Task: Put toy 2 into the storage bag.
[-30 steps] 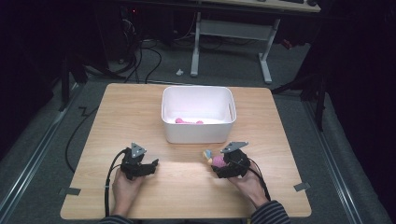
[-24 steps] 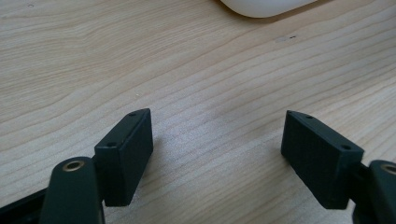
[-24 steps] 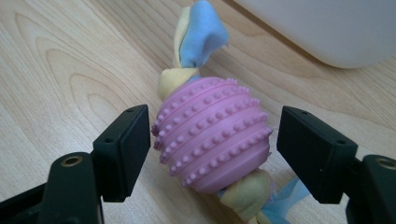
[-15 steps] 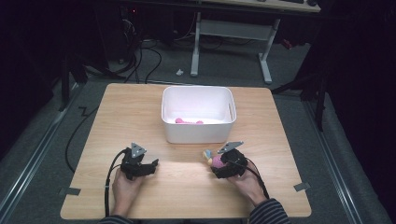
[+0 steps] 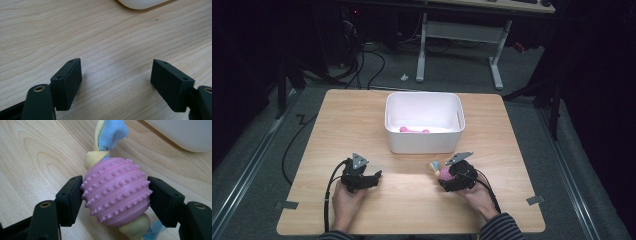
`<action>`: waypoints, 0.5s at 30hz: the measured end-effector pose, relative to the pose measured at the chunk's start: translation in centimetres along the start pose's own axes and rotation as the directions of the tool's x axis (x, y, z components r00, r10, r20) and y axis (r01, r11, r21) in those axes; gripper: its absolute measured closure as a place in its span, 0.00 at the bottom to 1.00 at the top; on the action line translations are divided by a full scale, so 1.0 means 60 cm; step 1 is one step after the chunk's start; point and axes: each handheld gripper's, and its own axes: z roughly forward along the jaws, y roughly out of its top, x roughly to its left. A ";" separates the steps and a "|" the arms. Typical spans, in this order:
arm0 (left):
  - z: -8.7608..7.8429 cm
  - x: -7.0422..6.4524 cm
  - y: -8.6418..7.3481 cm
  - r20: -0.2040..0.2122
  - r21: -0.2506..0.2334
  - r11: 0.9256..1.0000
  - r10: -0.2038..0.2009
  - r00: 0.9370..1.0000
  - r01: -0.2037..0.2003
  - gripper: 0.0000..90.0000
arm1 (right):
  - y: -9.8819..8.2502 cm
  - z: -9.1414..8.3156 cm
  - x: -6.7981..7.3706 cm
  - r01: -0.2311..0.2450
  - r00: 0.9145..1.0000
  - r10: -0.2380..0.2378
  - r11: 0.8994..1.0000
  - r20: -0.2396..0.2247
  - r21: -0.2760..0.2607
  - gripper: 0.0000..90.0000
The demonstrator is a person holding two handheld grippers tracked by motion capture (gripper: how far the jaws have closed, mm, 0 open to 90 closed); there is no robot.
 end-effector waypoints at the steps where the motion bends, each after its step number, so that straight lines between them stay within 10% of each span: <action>1: 0.000 0.000 0.000 0.000 0.000 1.000 0.000 1.000 0.000 0.28 | 0.000 -0.002 0.000 0.002 1.000 -0.002 1.000 -0.002 -0.006 0.35; 15: 0.000 0.000 0.000 0.002 0.001 1.000 -0.001 1.000 0.001 0.29 | -0.005 -0.030 -0.009 -0.042 0.998 0.039 0.997 -0.044 -0.067 0.35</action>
